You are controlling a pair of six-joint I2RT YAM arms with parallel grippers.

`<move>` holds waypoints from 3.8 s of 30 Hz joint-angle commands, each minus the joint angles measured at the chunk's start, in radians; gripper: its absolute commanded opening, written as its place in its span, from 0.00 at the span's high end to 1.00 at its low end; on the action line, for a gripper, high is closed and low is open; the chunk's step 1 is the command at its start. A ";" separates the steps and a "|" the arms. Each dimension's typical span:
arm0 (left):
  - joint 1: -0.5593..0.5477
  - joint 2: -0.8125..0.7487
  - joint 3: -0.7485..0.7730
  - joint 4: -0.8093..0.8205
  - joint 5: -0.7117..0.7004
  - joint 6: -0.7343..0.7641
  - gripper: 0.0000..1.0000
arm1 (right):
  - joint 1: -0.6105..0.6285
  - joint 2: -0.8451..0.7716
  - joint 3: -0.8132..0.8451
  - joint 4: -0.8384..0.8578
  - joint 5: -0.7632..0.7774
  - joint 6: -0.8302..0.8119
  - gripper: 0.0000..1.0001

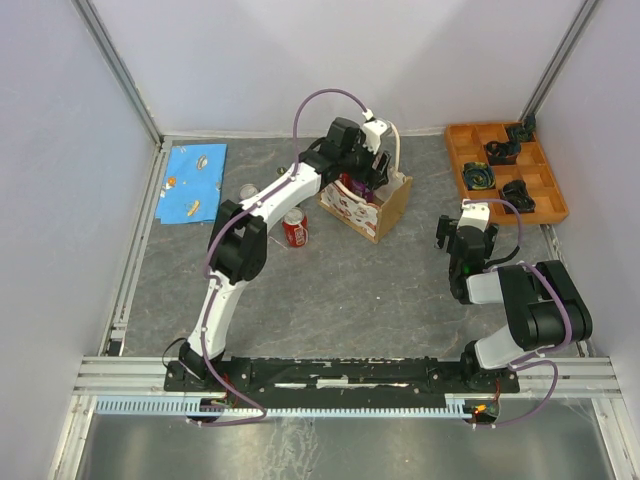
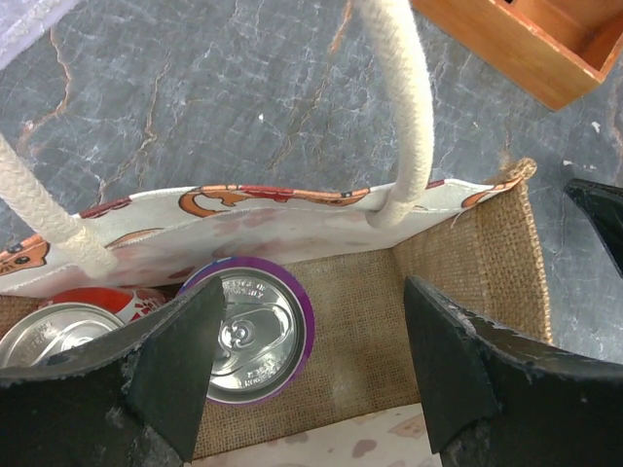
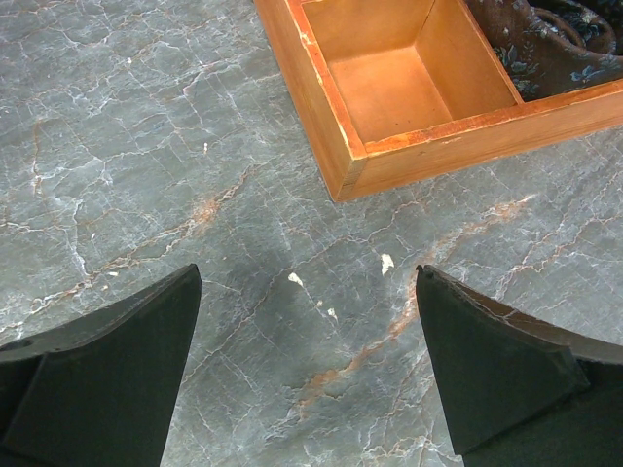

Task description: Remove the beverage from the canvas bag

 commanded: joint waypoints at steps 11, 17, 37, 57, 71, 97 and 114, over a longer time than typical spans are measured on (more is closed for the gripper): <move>-0.002 0.005 0.056 0.025 -0.109 0.072 0.15 | 0.000 -0.008 0.027 0.048 0.002 -0.001 0.01; -0.002 0.065 0.070 0.007 -0.134 0.087 0.15 | 0.000 -0.008 0.027 0.048 0.002 0.000 0.01; -0.002 0.080 -0.007 -0.069 -0.194 0.106 0.17 | -0.001 -0.007 0.027 0.048 0.002 0.000 0.01; -0.002 0.082 -0.064 -0.022 -0.189 0.089 0.27 | 0.000 -0.008 0.026 0.048 0.002 0.000 0.01; 0.002 -0.093 -0.084 0.052 -0.134 0.083 0.97 | -0.001 -0.008 0.026 0.048 0.003 -0.001 0.01; 0.053 -0.555 -0.031 -0.074 -0.245 0.096 0.97 | 0.000 -0.008 0.027 0.049 0.003 0.000 0.01; 0.154 -1.134 -0.834 0.037 -0.511 -0.040 0.97 | 0.000 -0.008 0.026 0.048 0.002 0.000 0.01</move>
